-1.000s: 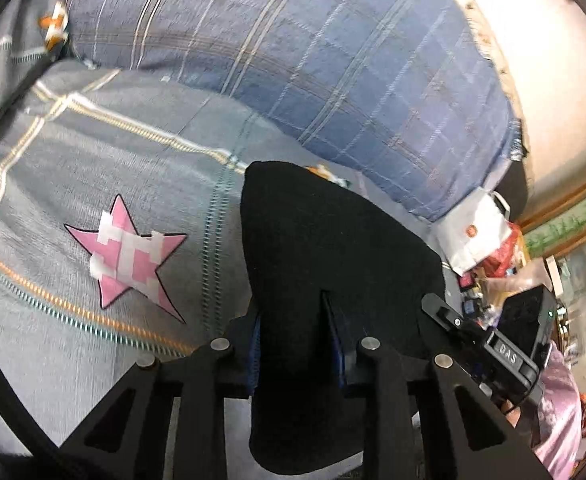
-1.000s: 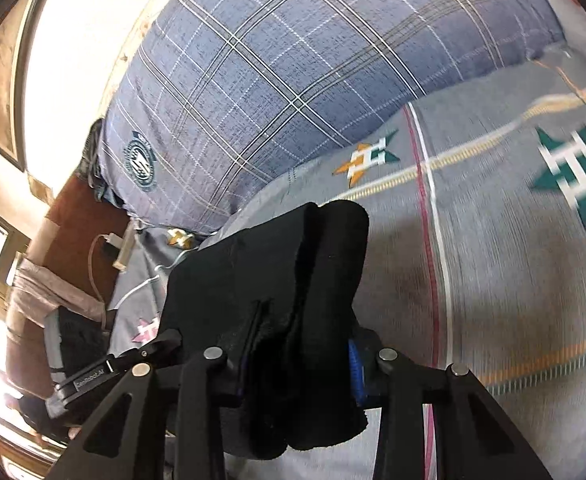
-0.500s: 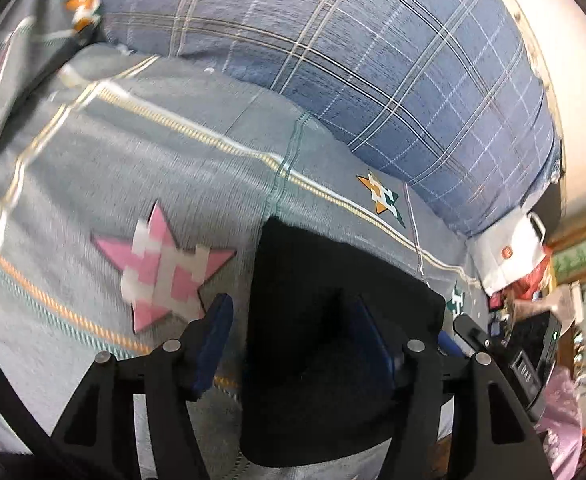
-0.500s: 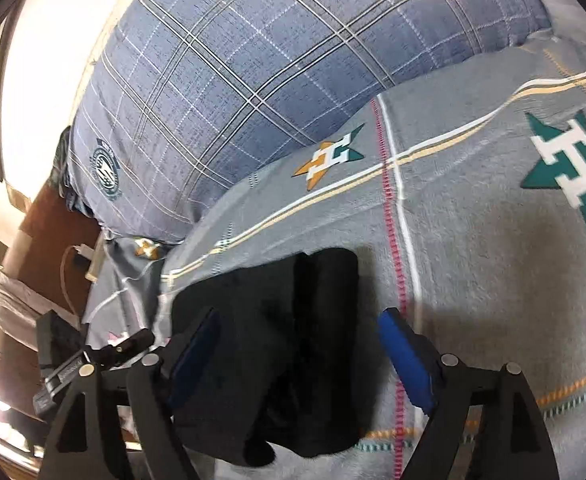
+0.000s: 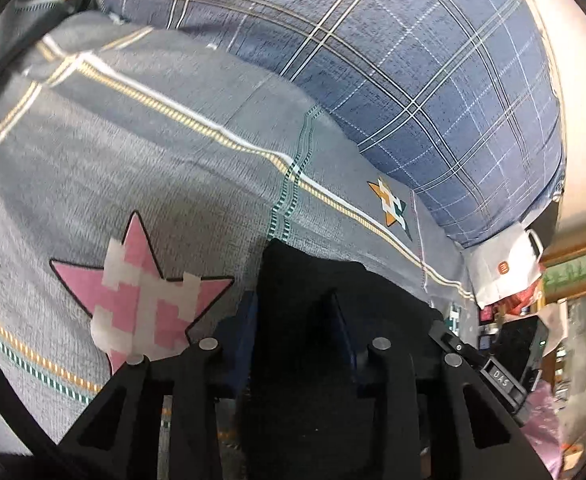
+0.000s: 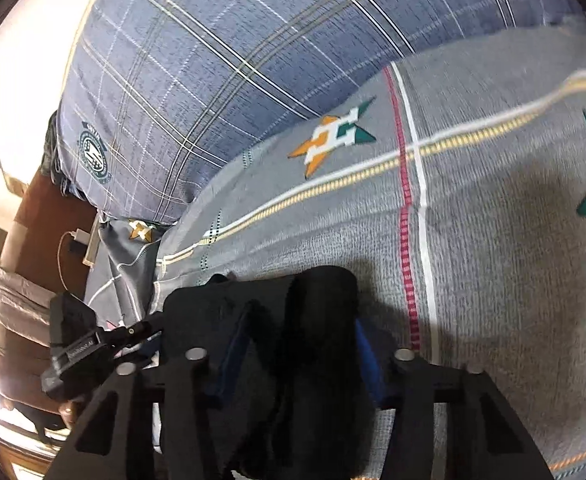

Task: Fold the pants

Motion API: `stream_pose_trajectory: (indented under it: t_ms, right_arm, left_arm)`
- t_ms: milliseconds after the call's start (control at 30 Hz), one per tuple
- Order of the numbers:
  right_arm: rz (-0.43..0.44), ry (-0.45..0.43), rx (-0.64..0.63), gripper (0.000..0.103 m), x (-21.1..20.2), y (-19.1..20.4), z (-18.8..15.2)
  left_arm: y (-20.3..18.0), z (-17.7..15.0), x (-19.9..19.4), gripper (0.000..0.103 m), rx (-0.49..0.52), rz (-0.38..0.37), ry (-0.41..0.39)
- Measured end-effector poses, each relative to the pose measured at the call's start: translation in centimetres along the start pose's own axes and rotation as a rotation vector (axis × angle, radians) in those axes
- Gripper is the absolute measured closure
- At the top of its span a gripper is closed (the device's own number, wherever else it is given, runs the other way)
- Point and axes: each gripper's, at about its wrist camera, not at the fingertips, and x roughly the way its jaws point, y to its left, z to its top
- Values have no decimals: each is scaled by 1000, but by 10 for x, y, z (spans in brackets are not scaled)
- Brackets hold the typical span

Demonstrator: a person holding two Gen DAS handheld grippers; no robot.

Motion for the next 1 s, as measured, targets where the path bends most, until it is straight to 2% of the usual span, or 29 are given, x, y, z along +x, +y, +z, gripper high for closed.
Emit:
stream_pose_trajectory:
  t_ms: [33, 100, 167, 300, 367, 400, 467, 533, 633, 667, 800, 867, 900, 933, 1000]
  right_arm:
    - [1, -4, -5, 62, 0, 1, 0]
    - [34, -26, -2, 68, -7, 4, 0]
    - [45, -46, -27, 69, -15, 10, 0]
    - [-20, -9, -10, 69, 2, 0, -1]
    - [-13, -20, 14, 68, 4, -4, -3]
    - [-17, -21, 15, 64, 3, -2, -3]
    - [-22, -26, 28, 58, -2, -1, -4]
    - [-3, -35, 45, 42, -13, 0, -8]
    - [63, -78, 90, 25, -42, -2, -33]
    - [72, -81, 96, 24, -47, -3, -41]
    - [86, -34, 108, 23, -52, -7, -76]
    - [87, -30, 107, 24, -50, -7, -83]
    - [82, -32, 87, 26, -49, -3, -84]
    - [63, -32, 56, 35, -48, 1, -84]
    - [21, -34, 30, 42, -48, 6, -86]
  left_arm:
    - [-2, 0, 1, 75, 3, 17, 0]
    - [-3, -1, -4, 77, 10, 14, -5]
    - [-5, 0, -8, 78, 16, 1, -20]
    - [-1, 2, 9, 76, 18, 57, -13]
    - [0, 0, 14, 71, -5, 68, -12]
    - [-1, 0, 12, 67, -11, 74, -20]
    - [-2, -3, 3, 54, -13, 104, -25]
    - [-2, -10, -9, 52, -17, 92, -31]
    - [1, -36, -31, 46, 6, 68, -47]
    - [3, -46, -35, 46, 15, 68, -49]
    - [8, -82, -31, 46, 32, 27, 6]
    - [9, -89, -28, 46, 33, 15, 23]
    - [8, -91, -27, 46, 40, 15, 20]
    - [6, -92, -25, 46, 46, 21, 14]
    - [7, -93, -23, 46, 54, 27, 5]
